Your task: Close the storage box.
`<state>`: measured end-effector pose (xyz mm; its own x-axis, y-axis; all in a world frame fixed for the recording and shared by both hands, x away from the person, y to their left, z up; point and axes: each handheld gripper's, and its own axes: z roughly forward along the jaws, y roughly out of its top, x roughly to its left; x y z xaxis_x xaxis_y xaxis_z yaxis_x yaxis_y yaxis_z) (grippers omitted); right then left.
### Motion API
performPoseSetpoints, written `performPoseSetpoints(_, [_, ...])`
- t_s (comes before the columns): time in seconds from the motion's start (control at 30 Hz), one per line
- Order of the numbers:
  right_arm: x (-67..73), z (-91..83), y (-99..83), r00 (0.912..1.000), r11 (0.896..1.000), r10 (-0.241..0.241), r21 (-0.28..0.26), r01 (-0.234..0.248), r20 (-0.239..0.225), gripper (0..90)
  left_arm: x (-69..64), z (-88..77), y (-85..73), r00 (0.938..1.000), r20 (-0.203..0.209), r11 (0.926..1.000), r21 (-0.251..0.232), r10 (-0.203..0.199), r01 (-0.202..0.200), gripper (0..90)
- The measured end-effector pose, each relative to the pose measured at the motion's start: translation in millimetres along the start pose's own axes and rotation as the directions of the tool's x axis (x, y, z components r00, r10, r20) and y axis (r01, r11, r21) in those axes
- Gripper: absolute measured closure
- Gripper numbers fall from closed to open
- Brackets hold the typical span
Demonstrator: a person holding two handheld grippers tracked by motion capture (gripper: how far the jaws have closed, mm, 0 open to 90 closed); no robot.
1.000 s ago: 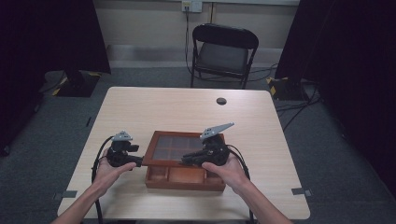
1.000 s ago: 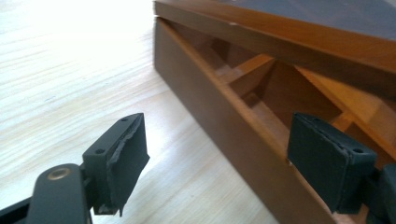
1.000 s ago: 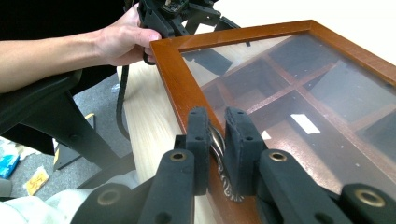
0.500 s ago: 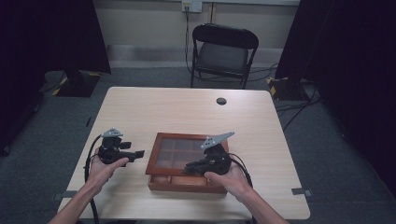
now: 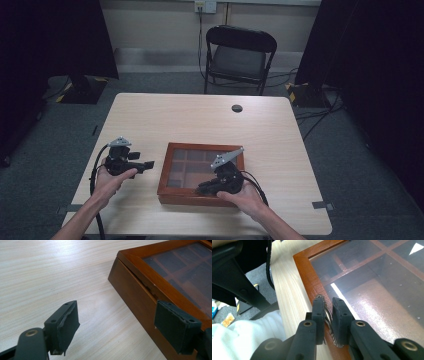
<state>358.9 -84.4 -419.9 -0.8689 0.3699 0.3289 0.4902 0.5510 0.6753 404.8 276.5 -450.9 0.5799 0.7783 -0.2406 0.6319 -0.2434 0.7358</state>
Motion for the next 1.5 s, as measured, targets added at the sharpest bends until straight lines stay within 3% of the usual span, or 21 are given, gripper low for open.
performPoseSetpoints(0.4, [-2.3,10.4,-5.6,1.0,0.999,0.005,0.037,-0.006,0.006,81.4,-1.3,0.8,-0.1,1.0,0.0,1.0,0.007,0.005,-0.005,19.5])
performPoseSetpoints(1.07, [-3.1,11.2,-9.0,0.9998,1.0,0.021,0.017,-0.021,0.005,80.5,-3.4,4.5,-0.1,0.9998,0.009,0.9995,0.026,0.016,-0.016,19.5])
performPoseSetpoints(1.23, [-4.5,9.6,-7.3,0.999,0.999,0.043,-0.024,-0.043,-0.013,62.7,-2.6,4.0,-0.2,0.9998,0.01,0.9995,0.027,0.014,-0.015,19.5])
performPoseSetpoints(1.37, [-5.9,0.4,-2.6,0.9973,0.994,0.071,-0.086,-0.069,0.021,47.0,-1.9,5.4,-0.5,0.9999,0.007,0.9994,0.033,0.011,-0.012,19.5])
performPoseSetpoints(1.5, [-12.4,-11.0,-1.5,0.9882,0.982,0.128,-0.146,-0.115,0.084,33.9,-3.1,4.6,-1.2,0.9999,0.002,0.9992,0.038,0.011,-0.011,19.5])
